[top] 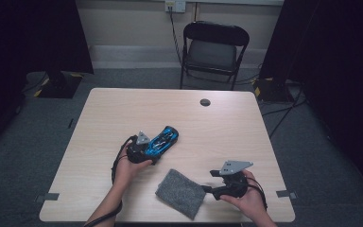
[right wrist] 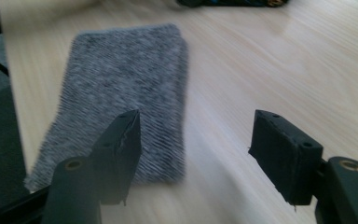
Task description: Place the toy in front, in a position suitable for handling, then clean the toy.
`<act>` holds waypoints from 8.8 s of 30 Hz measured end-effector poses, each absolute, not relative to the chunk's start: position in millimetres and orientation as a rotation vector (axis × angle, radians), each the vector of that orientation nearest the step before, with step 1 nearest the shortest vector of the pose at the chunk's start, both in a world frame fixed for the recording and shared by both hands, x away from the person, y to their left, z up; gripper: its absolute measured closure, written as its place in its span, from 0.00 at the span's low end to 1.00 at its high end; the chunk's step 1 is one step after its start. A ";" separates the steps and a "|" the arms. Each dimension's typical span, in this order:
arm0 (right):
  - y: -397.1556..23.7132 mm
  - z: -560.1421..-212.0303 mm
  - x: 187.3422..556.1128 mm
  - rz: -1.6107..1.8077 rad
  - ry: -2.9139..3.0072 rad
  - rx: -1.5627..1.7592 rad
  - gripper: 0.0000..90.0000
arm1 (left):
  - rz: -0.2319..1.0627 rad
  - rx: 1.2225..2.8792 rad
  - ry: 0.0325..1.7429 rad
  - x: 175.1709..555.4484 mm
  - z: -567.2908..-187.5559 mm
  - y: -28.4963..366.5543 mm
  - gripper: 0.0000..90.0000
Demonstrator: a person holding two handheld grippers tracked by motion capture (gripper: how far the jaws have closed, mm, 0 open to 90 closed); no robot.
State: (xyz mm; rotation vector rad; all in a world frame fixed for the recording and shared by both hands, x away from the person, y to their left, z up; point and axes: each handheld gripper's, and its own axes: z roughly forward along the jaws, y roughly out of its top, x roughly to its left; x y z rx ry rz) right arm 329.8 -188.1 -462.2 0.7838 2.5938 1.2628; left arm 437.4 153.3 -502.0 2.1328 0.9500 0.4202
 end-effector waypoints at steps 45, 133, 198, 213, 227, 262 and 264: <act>-122.4 -488.1 320.4 1.105 2.698 0.604 0.86 | 0.421 2.134 0.948 437.5 -502.0 153.4 0.28; -63.5 -443.0 467.8 0.909 2.644 0.880 0.88 | 0.413 2.129 0.952 437.7 -502.3 153.0 0.28; -142.1 -410.6 488.1 1.045 2.382 1.139 0.87 | 0.417 2.134 0.947 438.0 -502.1 153.3 0.28; -89.3 -419.6 456.6 1.115 2.496 0.958 0.87 | 0.416 2.133 0.948 438.0 -502.1 153.3 0.28; -46.6 -442.2 441.7 1.000 2.610 0.816 0.87 | 0.430 2.142 0.940 438.3 -501.7 153.9 0.28; -54.0 -444.2 478.5 0.892 2.573 0.892 0.87 | 0.417 2.134 0.947 438.0 -502.1 153.3 0.28; -53.2 -444.1 479.6 0.894 2.572 0.897 0.86 | 0.418 2.134 0.947 438.0 -502.1 153.3 0.28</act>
